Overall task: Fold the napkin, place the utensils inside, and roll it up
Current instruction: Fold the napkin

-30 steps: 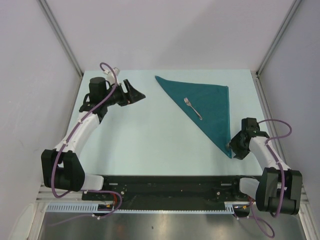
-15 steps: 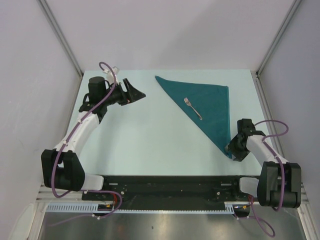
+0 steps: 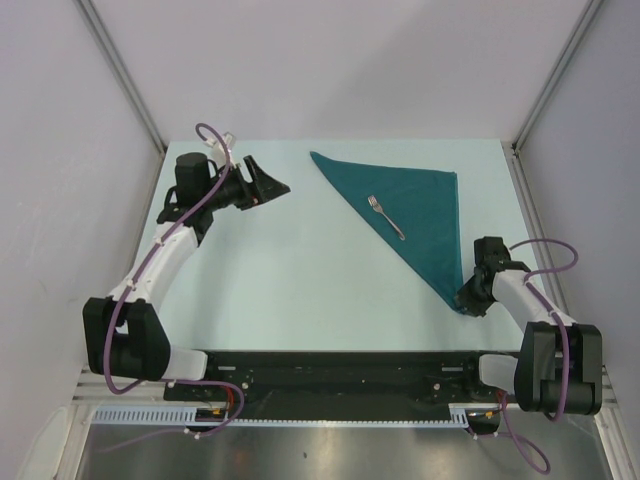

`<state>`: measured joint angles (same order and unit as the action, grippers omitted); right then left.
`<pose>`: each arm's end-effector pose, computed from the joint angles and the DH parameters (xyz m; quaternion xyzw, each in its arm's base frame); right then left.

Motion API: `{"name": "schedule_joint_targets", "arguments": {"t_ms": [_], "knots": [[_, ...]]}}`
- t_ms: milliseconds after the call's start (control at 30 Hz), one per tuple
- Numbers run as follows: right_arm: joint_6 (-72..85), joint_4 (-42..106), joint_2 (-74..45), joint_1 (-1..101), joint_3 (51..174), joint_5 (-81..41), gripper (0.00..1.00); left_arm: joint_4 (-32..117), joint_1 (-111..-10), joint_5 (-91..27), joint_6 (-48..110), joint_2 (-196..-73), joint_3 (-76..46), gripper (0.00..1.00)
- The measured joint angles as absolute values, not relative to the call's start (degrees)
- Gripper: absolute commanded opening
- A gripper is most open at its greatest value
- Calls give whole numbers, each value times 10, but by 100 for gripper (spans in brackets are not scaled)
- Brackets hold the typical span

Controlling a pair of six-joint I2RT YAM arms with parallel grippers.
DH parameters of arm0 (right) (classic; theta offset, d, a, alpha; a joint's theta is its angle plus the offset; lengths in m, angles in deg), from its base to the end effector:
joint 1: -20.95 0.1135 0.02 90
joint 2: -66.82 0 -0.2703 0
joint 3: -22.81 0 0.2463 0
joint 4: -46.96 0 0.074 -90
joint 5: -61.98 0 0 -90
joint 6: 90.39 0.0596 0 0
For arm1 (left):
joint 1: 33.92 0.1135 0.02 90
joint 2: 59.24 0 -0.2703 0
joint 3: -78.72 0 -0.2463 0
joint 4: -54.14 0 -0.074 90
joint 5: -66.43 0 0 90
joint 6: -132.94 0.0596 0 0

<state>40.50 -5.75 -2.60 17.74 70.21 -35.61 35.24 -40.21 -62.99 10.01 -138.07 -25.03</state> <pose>0.1876 -0.0184 0.1458 0.3794 0.9133 -0.0193 0.1467 0.3193 -0.0733 0.3236 0.0055 0.8009 -0.4404 0.4057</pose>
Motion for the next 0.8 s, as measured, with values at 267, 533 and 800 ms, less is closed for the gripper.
{"name": "schedule_joint_targets", "arguments": {"t_ms": [267,533,800], "knots": [[406,-40,-34,177,705,-352,0,353,-401,-631,99,-1384,-250,82],[384,-43,-47,177,732,-375,0,353,-401,-631,99,-1387,-250,81],[380,-66,-4,171,771,-437,0,353,-401,-633,99,-1387,-250,81]]}}
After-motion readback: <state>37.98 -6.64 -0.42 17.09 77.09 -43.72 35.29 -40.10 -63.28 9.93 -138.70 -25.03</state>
